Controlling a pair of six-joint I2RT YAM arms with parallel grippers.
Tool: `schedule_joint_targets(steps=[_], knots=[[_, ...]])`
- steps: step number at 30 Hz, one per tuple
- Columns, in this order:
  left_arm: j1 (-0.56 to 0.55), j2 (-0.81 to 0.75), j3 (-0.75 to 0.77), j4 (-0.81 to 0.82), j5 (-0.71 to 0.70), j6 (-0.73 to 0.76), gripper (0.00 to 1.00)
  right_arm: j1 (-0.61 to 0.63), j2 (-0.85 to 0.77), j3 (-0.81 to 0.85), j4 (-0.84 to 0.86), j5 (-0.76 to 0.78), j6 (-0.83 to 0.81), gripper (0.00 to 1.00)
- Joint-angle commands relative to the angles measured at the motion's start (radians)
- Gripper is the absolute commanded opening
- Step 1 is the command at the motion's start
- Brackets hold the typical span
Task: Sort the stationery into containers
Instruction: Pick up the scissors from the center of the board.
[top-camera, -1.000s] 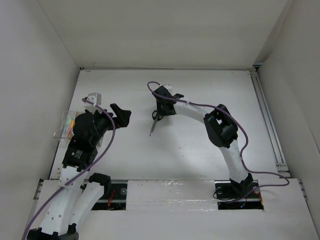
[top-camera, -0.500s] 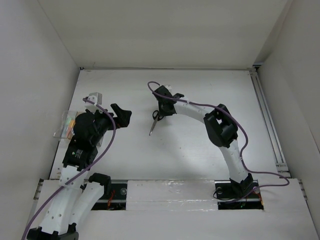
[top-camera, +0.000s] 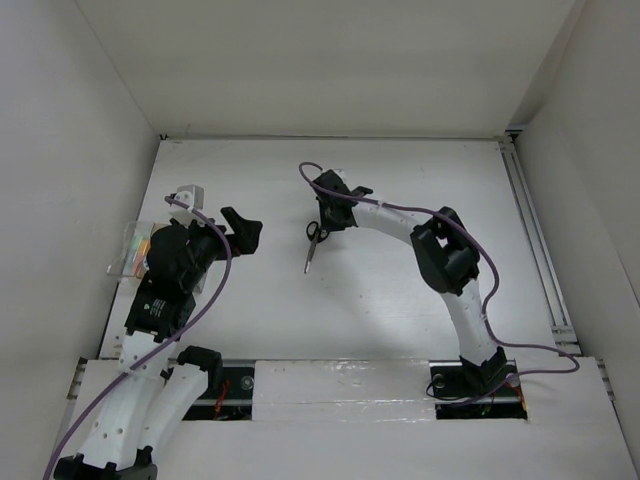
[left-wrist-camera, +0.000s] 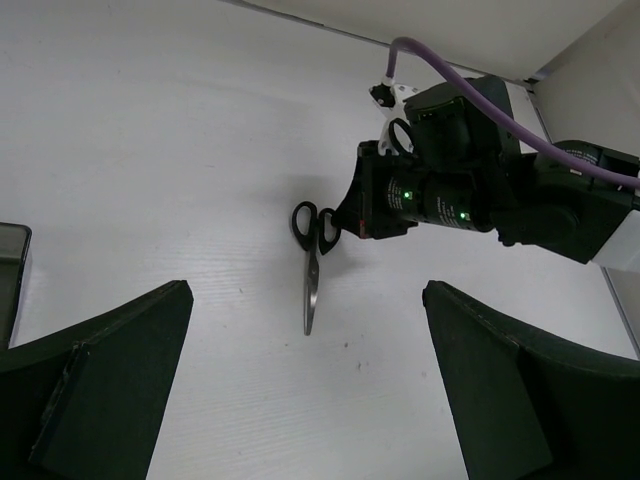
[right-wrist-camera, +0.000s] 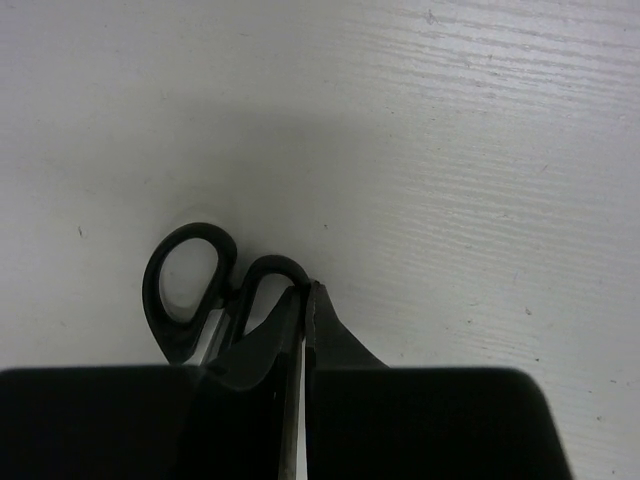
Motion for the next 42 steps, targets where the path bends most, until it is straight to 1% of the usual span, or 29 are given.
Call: schedule_joint_targets(steps=[1,4,5,7,8,9,10,12,13,14,17,18,20,24,29,32,33,35,39,40,42], knots=[[0.003,-0.012,0.004,0.024,-0.018,0.014,1.00,-0.025,-0.018,-0.070,0.026,-0.058,-0.018,0.00],[0.003,-0.012,0.004,0.024,0.007,0.014,1.00,-0.025,-0.076,-0.134,0.089,-0.080,-0.038,0.00],[0.003,-0.003,0.004,0.024,0.021,0.014,1.00,-0.025,-0.134,-0.156,0.110,-0.081,-0.047,0.00],[0.003,0.009,0.004,0.033,0.083,0.024,1.00,-0.015,-0.200,-0.197,0.166,-0.081,-0.047,0.00],[0.003,0.009,0.004,0.047,0.110,0.024,1.00,-0.004,-0.264,-0.231,0.177,-0.081,-0.047,0.00],[0.003,0.018,0.004,0.059,0.137,0.024,1.00,-0.004,-0.292,-0.242,0.177,-0.081,-0.037,0.00],[0.003,0.032,0.004,0.059,0.195,0.024,1.00,0.011,-0.317,-0.242,0.177,-0.050,-0.036,0.00],[0.003,0.041,-0.005,0.073,0.251,0.024,1.00,0.033,-0.376,-0.253,0.177,-0.027,-0.024,0.00],[0.003,0.069,-0.005,0.085,0.303,0.024,1.00,0.047,-0.395,-0.253,0.177,-0.015,-0.024,0.00],[0.003,0.078,-0.005,0.099,0.326,0.024,1.00,0.079,-0.415,-0.263,0.187,0.011,-0.013,0.00],[0.003,0.117,-0.005,0.109,0.393,0.014,1.00,0.128,-0.501,-0.316,0.250,0.033,-0.003,0.00],[0.003,0.130,-0.005,0.119,0.421,0.014,1.00,0.155,-0.542,-0.352,0.310,0.033,-0.003,0.00],[0.003,0.130,-0.005,0.131,0.442,0.003,1.00,0.176,-0.581,-0.380,0.353,0.022,0.008,0.00],[0.003,0.140,-0.005,0.132,0.432,-0.006,1.00,0.205,-0.662,-0.438,0.462,-0.001,0.008,0.00],[0.003,0.150,-0.005,0.141,0.444,-0.016,0.99,0.237,-0.742,-0.500,0.545,-0.051,0.008,0.00],[0.003,0.169,-0.005,0.141,0.464,-0.016,0.94,0.257,-0.751,-0.500,0.554,-0.051,0.008,0.00],[0.003,0.169,-0.005,0.141,0.464,-0.016,0.94,0.257,-0.751,-0.500,0.565,-0.064,0.008,0.00],[0.003,0.193,-0.005,0.150,0.508,-0.016,0.94,0.266,-0.751,-0.500,0.575,-0.077,0.008,0.00],[0.003,0.215,-0.005,0.150,0.547,-0.016,0.86,0.288,-0.751,-0.500,0.628,-0.088,-0.001,0.00],[0.003,0.215,-0.005,0.150,0.547,-0.016,0.79,0.288,-0.751,-0.500,0.628,-0.088,-0.001,0.00],[0.003,0.215,-0.005,0.150,0.547,-0.007,0.71,0.288,-0.742,-0.500,0.628,-0.099,-0.010,0.00]])
